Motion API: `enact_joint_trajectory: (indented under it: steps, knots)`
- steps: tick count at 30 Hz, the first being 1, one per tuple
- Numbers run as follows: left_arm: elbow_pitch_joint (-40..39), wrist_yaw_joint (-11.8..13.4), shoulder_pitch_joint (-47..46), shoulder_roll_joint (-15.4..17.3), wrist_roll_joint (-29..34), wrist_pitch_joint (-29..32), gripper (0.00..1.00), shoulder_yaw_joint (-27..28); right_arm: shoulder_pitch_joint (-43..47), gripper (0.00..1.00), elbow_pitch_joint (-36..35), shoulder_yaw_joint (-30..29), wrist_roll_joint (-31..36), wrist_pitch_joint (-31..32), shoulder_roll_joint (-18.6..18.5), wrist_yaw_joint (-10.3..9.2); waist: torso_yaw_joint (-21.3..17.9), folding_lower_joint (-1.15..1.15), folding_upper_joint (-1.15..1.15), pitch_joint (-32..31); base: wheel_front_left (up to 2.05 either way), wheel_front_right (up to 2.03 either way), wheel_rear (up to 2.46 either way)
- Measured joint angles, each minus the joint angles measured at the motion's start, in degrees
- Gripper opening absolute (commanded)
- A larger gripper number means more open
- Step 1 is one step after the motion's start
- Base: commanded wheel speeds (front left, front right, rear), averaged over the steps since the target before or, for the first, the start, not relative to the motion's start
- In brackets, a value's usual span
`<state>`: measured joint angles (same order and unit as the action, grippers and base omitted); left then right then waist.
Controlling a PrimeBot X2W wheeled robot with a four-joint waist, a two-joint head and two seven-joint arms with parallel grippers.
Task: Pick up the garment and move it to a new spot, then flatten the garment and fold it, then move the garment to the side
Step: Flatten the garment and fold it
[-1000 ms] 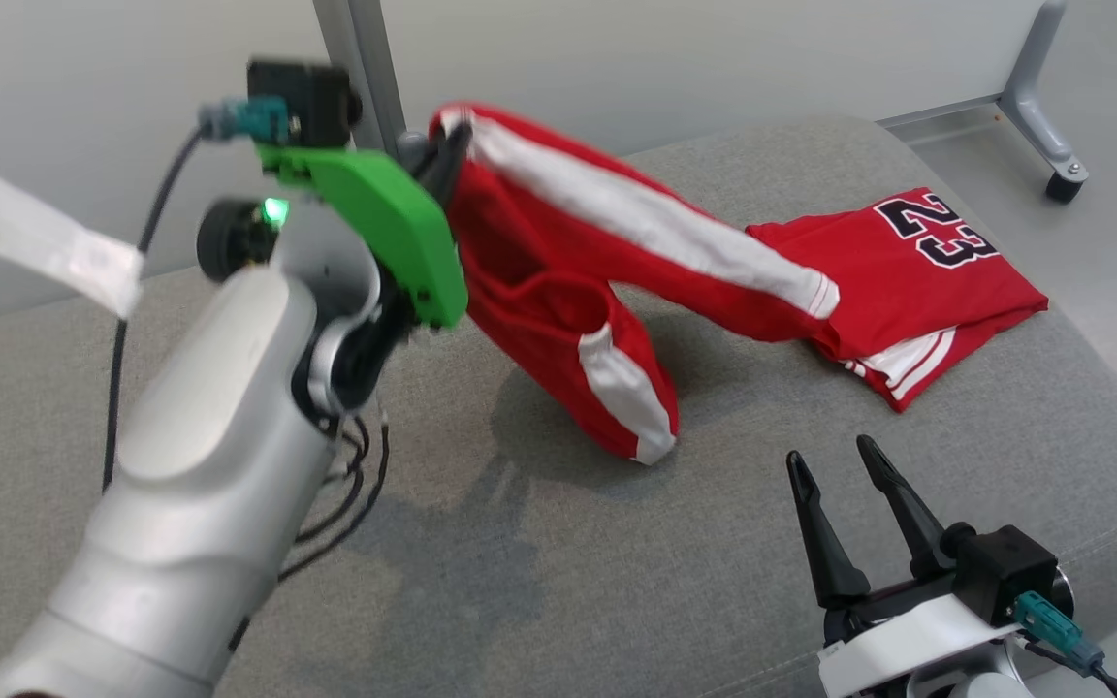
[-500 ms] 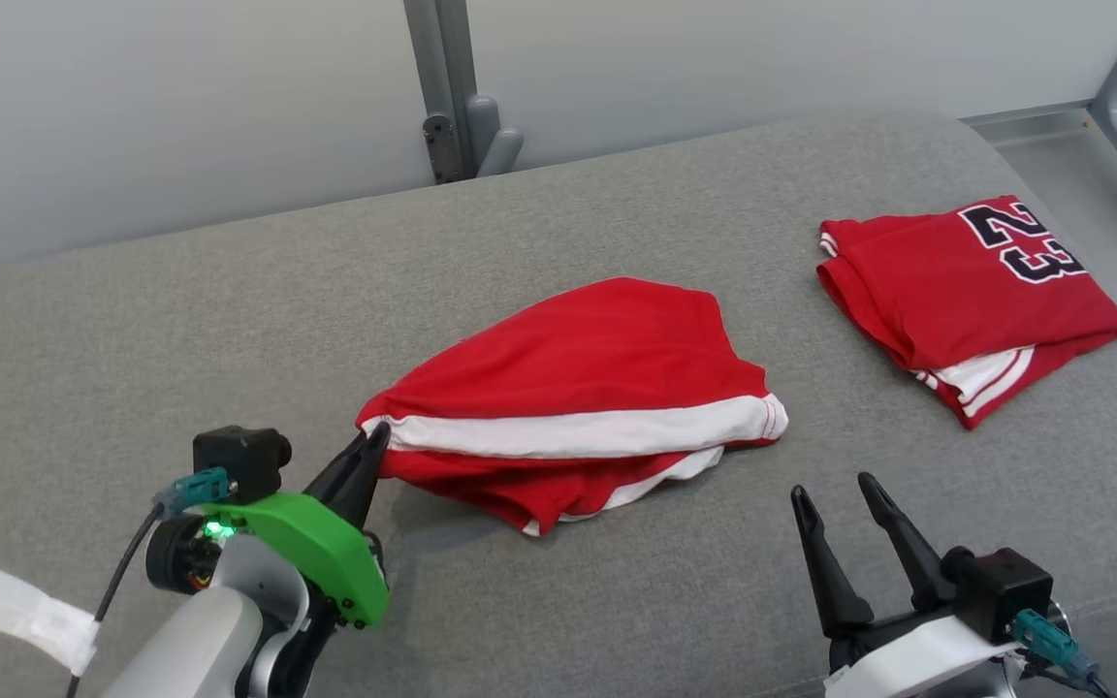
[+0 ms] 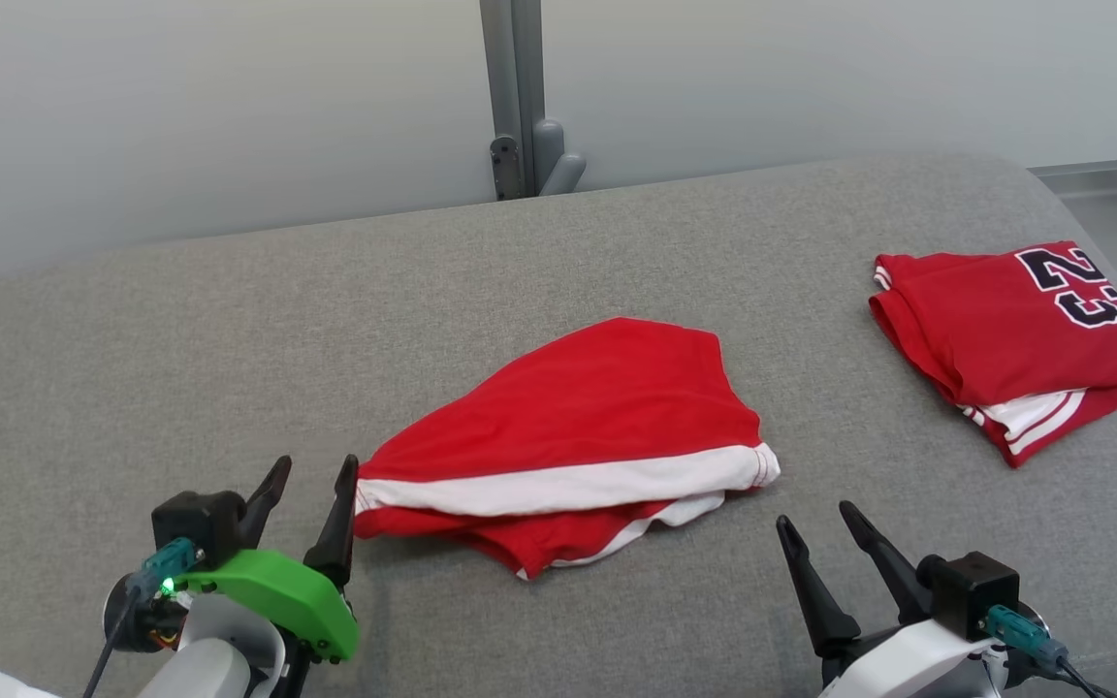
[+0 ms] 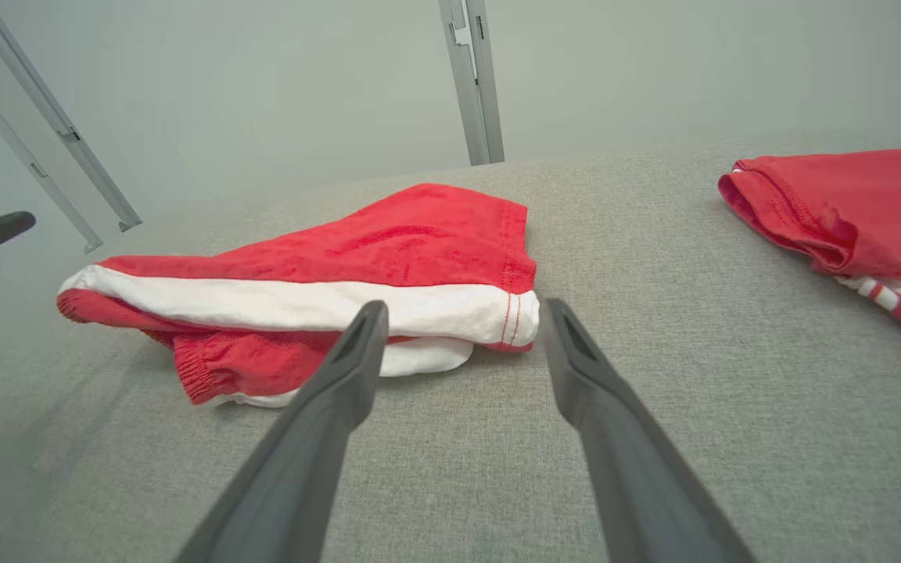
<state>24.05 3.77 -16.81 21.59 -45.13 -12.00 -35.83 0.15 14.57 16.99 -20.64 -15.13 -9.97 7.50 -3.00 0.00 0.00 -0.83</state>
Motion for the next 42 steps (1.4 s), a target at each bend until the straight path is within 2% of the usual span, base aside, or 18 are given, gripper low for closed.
enact_joint_trajectory:
  steps: [6, 10, 18, 27, 30, 42]
  knots:
    - [-2.59, 3.45, 3.63, -0.96, 3.15, -2.74, 1.0, 2.79, -0.59, 1.0, 1.21, -0.13, -1.55, 0.0, 0.44, 0.0, 0.88, 0.0, 0.0, -0.91, 0.0, 0.0, 0.0]
    - [-9.06, 6.12, 7.31, -2.97, 8.55, -2.97, 1.0, 6.58, -1.25, 1.0, 2.76, -1.08, -2.55, 0.0, 1.01, 0.0, 2.14, 0.0, 0.0, -1.16, 0.0, 0.0, 0.0]
    - [-17.98, 6.75, 16.95, -9.72, 17.85, -2.97, 1.0, 14.22, -5.07, 1.0, 11.2, -2.15, -5.79, 0.0, 1.07, 0.0, 5.42, 0.0, 0.0, -1.21, 0.0, 0.0, 0.0]
    - [-22.48, 3.64, 23.04, -14.64, 29.77, -2.97, 1.0, 17.19, -10.38, 1.0, 21.53, -3.77, -8.64, 0.0, -0.25, 0.0, 8.88, 0.0, 0.0, -0.46, 0.0, 0.0, 0.0]
    - [-22.26, 2.55, 24.2, -15.61, 33.78, -2.97, 1.0, 16.81, -12.43, 1.0, 24.65, -2.11, -12.9, 0.0, -0.23, 0.0, 9.87, 0.0, 0.0, 0.08, 0.0, 0.0, 0.0]
    - [-20.07, -0.04, 24.62, -17.96, 33.84, -2.97, 1.0, 18.82, -16.57, 1.0, 30.36, 1.47, -22.28, 0.0, -3.11, 0.0, 11.62, 0.0, 0.0, 1.45, 0.0, 0.0, 0.0]
